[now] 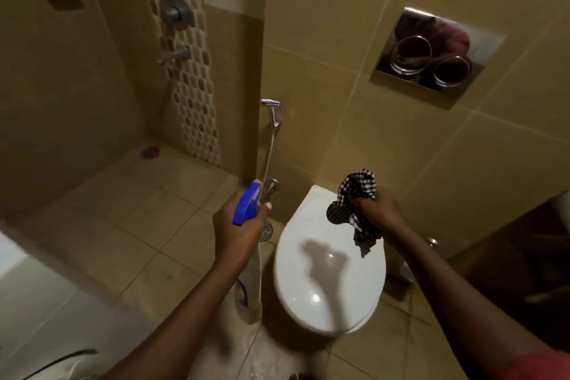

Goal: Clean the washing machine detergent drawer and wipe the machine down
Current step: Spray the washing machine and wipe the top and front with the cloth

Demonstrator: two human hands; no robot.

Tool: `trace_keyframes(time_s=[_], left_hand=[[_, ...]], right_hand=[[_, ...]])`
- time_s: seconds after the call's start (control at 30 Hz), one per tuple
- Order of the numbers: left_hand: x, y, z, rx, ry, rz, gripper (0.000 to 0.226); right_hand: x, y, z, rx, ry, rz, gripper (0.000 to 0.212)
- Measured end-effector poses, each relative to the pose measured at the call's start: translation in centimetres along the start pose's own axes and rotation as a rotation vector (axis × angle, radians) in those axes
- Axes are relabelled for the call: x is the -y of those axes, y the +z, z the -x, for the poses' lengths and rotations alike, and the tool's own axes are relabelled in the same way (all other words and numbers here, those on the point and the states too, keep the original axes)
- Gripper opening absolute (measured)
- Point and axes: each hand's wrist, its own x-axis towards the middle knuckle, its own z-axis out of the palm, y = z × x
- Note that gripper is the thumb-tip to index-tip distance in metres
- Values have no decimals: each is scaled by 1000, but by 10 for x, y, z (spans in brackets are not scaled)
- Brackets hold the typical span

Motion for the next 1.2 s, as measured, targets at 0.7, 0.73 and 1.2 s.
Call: trace_keyframes(time_s=[0.7, 0.73, 1.2], left_hand=[[76, 236, -65, -40, 67, 14, 13], [80, 238, -66, -40, 68, 13, 13], [98, 232, -51, 84, -127, 0, 35]], right_hand=[[-122, 34, -203, 481, -2, 102, 35], [-127, 36, -207, 502, -8, 121, 38], [-186, 83, -232, 753, 113, 402, 87]])
